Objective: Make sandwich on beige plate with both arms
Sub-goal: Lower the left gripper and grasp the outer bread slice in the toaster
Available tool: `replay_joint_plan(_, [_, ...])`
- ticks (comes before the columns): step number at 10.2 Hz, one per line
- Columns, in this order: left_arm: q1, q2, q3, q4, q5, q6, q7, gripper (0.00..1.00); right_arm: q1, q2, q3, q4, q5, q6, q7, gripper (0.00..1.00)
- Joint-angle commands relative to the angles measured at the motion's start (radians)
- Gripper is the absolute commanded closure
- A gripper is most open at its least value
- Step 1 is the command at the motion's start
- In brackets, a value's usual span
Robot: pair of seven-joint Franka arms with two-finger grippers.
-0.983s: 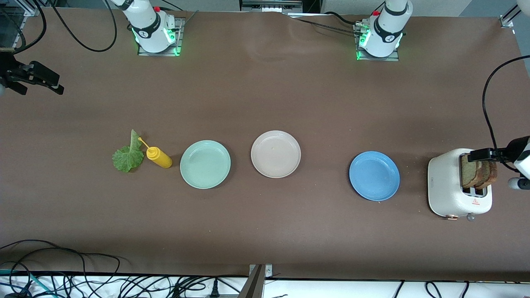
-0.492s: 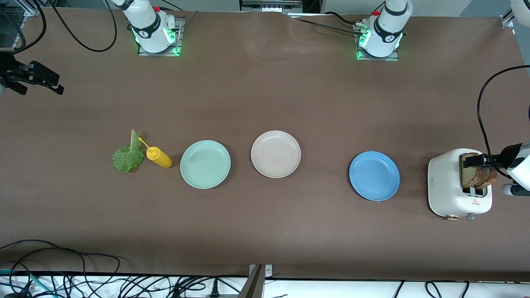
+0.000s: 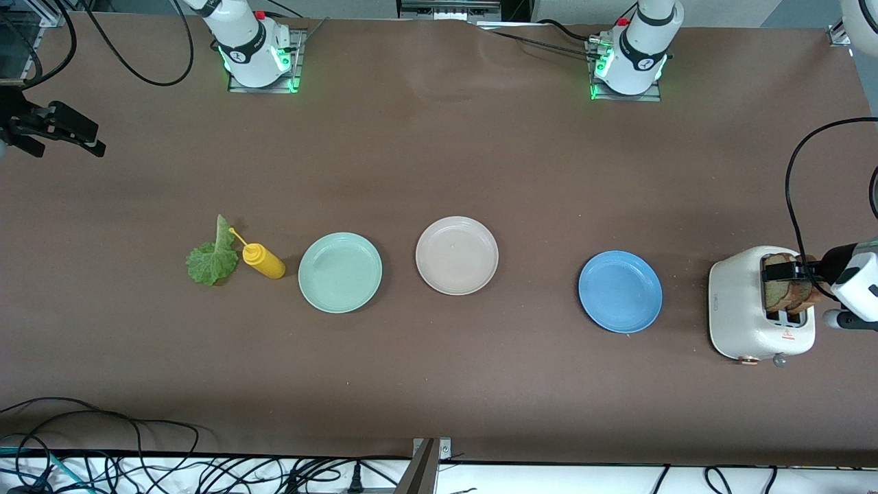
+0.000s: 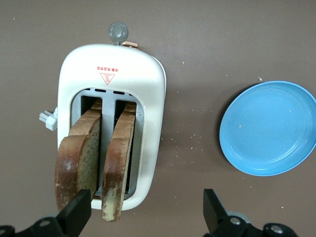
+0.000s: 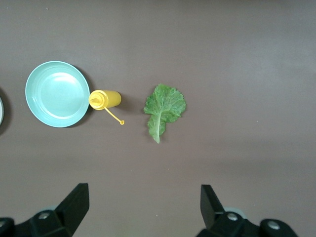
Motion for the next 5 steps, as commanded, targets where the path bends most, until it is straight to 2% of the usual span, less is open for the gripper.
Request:
replay_joint_plan(1, [0.005, 0.026, -0.01, 0.03, 0.031, 0.008, -0.01, 0.0, -0.011, -0.005, 0.003, 0.016, 0.016, -0.019, 0.006, 0.0])
replay_joint_plan(5, [0.01, 0.023, -0.008, 0.005, 0.032, 0.046, -0.007, 0.0, -0.011, -0.005, 0.003, 0.016, 0.016, -0.017, 0.006, 0.0])
